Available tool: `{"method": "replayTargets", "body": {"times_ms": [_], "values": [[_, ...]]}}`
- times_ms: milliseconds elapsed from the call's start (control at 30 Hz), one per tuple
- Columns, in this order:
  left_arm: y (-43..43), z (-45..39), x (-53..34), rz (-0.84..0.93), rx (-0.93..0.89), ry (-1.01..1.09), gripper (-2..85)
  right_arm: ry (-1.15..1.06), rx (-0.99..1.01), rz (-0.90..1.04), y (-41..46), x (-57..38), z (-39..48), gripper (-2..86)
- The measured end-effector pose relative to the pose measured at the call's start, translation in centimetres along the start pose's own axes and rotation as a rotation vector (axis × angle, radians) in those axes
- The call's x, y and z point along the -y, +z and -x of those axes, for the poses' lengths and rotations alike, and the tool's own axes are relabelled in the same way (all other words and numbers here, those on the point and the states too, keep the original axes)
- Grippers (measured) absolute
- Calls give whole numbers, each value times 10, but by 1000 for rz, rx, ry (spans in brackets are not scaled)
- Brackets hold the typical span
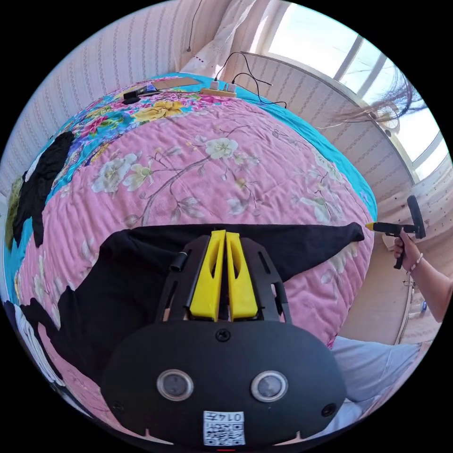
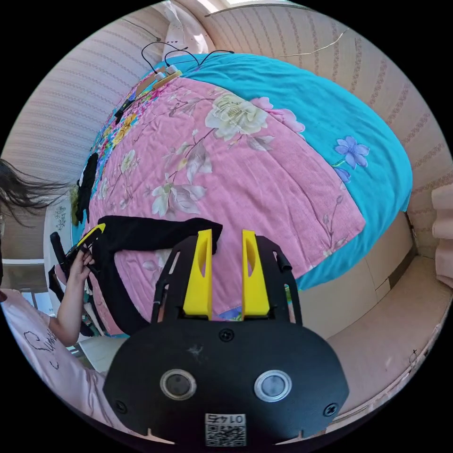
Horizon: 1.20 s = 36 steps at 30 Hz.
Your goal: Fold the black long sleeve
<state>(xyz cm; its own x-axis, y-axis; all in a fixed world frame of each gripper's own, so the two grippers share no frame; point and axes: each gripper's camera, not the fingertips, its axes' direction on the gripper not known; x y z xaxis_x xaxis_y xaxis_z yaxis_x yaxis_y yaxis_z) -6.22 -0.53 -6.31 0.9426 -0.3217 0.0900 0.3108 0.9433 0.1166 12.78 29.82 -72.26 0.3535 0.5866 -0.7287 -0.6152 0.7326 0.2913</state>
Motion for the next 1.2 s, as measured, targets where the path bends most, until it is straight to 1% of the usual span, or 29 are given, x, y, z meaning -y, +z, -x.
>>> {"method": "replayTargets", "body": {"times_ms": [33, 100, 133, 200, 233, 267, 367, 433, 500, 567, 633, 667, 700, 733, 767, 800, 833, 900, 967, 1033, 1133, 1200], "values": [[7, -2, 3, 12, -4, -3, -7, -17, 16, 3, 8, 4, -1, 105], [45, -12, 13, 142, -42, -6, -5, -34, -12, 6, 21, 12, -3, 101], [51, -15, 14, 151, -43, 3, -5, -24, -33, 32, 31, 17, -7, 77], [54, -24, 16, 136, -37, 60, -8, 5, -53, 45, 31, 19, -16, 34], [54, -25, 17, 140, -37, 63, -9, -13, 14, 36, 24, 19, -21, 15], [50, -27, 20, 140, -41, 59, -9, -16, 81, 28, 17, 19, -27, 8], [36, -34, 32, 73, -34, 77, -9, -7, 115, -23, -2, 26, -40, 5], [34, -37, 42, 66, -40, 81, -9, -35, 116, -14, -4, 36, -44, 9], [38, -42, 49, 84, -77, 77, -6, -60, 109, 18, 3, 42, -47, 20], [42, -45, 51, 109, -108, 48, -1, -56, 152, 113, 22, 44, -51, 62], [50, -49, 50, 145, -74, 26, 27, -62, 209, 179, 38, 43, -52, 60], [64, -53, 50, 226, -47, 20, 70, -86, 227, 204, 46, 42, -51, 37], [77, -57, 48, 268, -24, 39, 71, -94, 211, 213, 49, 42, -50, 26], [77, -60, 46, 234, -15, 59, 71, -107, 174, 208, 51, 42, -49, 19], [77, -65, 47, 210, -19, 88, 27, -110, 170, 193, 49, 43, -50, 14], [76, -66, 54, 224, -37, 73, 2, -108, 174, 186, 48, 43, -51, 12], [74, -66, 57, 219, -39, 70, -1, -102, 189, 178, 44, 46, -54, 9], [65, -71, 70, 136, -6, 74, -7, -97, 207, 155, 36, 55, -57, 8], [68, -71, 78, 106, 27, 59, -9, -114, 226, 124, 29, 74, -59, 9], [82, -70, 84, 124, 36, 27, -9, -126, 221, 118, 34, 91, -61, 12], [97, -69, 86, 128, 10, -22, -7, -103, 115, 85, 46, 105, -67, 32], [88, -75, 87, 101, 49, -31, -5, -91, 133, 63, 45, 100, -73, 56]]}}
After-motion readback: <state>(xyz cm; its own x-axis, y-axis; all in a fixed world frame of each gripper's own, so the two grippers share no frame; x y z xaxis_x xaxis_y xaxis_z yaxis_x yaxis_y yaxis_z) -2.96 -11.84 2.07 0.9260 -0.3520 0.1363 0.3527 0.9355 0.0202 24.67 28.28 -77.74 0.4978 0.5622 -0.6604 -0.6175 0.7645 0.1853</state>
